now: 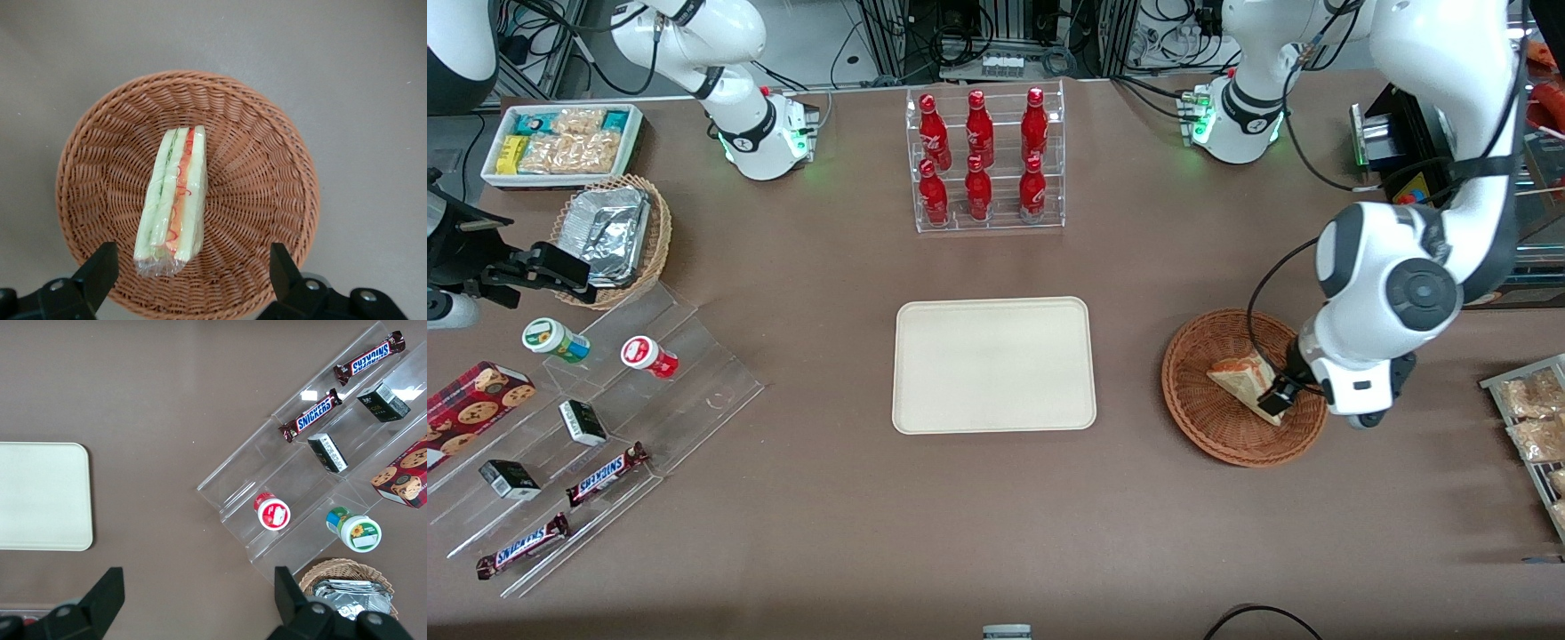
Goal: Place sandwich from basket to tray
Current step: 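Lower the left gripper and close it on the wrapped sandwich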
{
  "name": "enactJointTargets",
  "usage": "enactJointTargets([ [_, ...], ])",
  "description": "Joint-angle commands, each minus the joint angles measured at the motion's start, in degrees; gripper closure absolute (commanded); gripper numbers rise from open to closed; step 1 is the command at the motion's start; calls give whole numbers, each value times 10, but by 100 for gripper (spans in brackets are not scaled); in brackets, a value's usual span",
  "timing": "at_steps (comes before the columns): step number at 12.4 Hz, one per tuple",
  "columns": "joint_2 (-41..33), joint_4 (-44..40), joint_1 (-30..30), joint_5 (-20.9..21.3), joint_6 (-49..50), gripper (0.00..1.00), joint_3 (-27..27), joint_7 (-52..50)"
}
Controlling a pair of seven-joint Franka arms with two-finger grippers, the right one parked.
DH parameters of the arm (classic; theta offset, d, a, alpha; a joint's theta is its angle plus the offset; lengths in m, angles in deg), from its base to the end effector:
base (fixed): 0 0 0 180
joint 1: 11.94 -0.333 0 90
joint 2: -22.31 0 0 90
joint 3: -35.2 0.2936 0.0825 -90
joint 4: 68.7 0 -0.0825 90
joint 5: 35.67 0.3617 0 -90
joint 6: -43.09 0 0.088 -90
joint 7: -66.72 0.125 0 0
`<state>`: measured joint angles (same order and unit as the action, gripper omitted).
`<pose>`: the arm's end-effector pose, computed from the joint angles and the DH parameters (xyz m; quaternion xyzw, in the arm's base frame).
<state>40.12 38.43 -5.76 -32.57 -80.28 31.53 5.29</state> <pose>0.5887 -0.0975 0.3208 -0.9062 -0.4226 0.0035 0.0180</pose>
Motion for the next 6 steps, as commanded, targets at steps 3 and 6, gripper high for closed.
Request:
enactJointTargets([
  [3, 15, 24, 17, 13, -51, 0, 2, -16],
  [6, 19, 38, 17, 33, -55, 0, 3, -16],
])
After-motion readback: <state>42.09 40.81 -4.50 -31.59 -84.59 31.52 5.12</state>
